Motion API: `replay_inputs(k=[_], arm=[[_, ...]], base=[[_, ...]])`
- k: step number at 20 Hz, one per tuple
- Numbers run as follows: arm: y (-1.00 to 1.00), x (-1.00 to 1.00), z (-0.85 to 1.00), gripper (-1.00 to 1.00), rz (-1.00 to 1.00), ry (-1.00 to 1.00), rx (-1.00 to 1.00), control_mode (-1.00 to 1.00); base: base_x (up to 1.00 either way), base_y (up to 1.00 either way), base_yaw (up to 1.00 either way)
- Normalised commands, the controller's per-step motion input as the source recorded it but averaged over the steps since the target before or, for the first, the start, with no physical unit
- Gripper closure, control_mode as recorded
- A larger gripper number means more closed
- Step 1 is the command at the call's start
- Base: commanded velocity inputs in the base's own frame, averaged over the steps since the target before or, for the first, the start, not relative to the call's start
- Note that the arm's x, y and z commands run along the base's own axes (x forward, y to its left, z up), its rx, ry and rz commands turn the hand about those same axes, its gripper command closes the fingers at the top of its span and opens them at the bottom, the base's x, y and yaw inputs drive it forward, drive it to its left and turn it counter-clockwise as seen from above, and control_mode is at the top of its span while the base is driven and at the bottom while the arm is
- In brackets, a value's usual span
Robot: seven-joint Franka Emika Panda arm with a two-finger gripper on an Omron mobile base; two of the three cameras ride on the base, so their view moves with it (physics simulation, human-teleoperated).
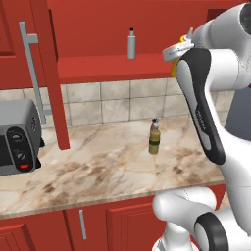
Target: Pick the mustard and oil and vinegar bottle from the counter and place them in the cabinet.
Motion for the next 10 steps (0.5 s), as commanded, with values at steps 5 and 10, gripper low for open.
replay_inputs(k=[5, 10], arm=[[0.00, 0.31, 0.00, 1.00, -0.01, 0.00, 0.00, -1.00], [0.00, 0.09, 0.00, 1.00, 0.00, -0.03, 0.00, -1.00]], base=[[0.00, 0.00, 0.00], [0.00, 0.00, 0.00]])
